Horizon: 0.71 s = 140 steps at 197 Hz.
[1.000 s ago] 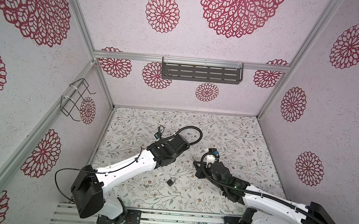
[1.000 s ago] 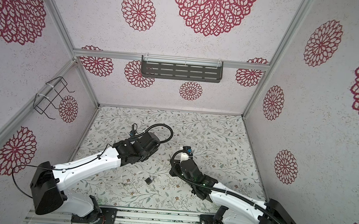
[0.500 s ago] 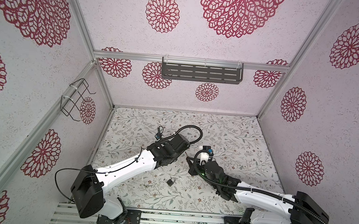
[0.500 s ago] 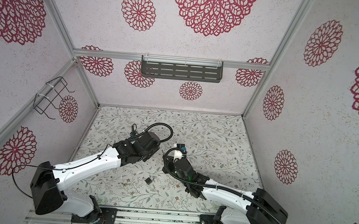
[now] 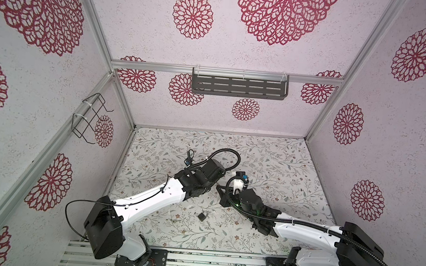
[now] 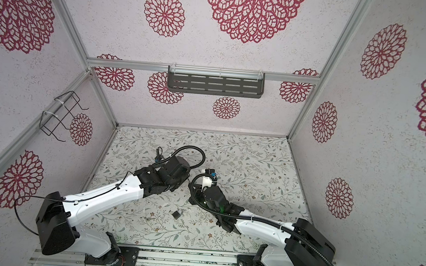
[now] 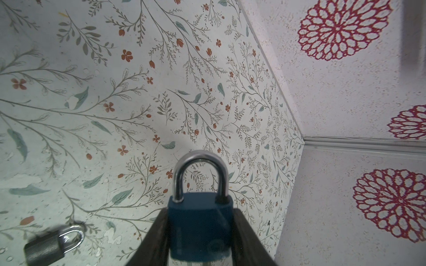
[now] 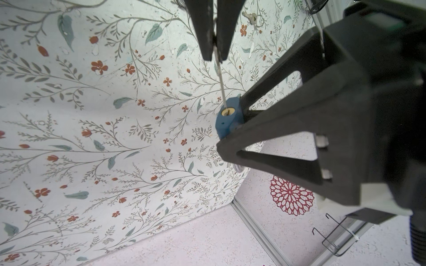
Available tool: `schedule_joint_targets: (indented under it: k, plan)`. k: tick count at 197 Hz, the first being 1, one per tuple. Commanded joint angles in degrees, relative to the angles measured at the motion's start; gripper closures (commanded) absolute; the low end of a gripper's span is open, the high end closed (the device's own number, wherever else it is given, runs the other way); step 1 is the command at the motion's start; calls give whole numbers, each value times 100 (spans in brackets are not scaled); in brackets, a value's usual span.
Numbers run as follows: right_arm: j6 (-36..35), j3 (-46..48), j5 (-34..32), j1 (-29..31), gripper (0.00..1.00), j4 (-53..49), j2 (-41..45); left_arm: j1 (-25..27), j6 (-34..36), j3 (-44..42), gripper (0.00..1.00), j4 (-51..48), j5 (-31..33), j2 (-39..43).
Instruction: Unlock with the key
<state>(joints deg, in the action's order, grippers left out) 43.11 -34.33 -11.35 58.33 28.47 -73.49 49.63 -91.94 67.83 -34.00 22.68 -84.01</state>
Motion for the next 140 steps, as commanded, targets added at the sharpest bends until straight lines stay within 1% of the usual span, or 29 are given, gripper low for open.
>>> schedule_joint_targets:
  k: [1,55,109,140]
  plan:
    - [-81,-254,72,-12,100,194,-50,59,16,-64,93,170,0,156]
    - [25,-330,133,-92,100,192,-227,65,-11,-156,93,238,-18,226]
    - [-46,-241,160,-102,100,210,-174,64,-9,-185,94,262,60,297]
    - [-125,-335,254,-110,100,238,-209,65,-8,-183,95,328,-51,238]
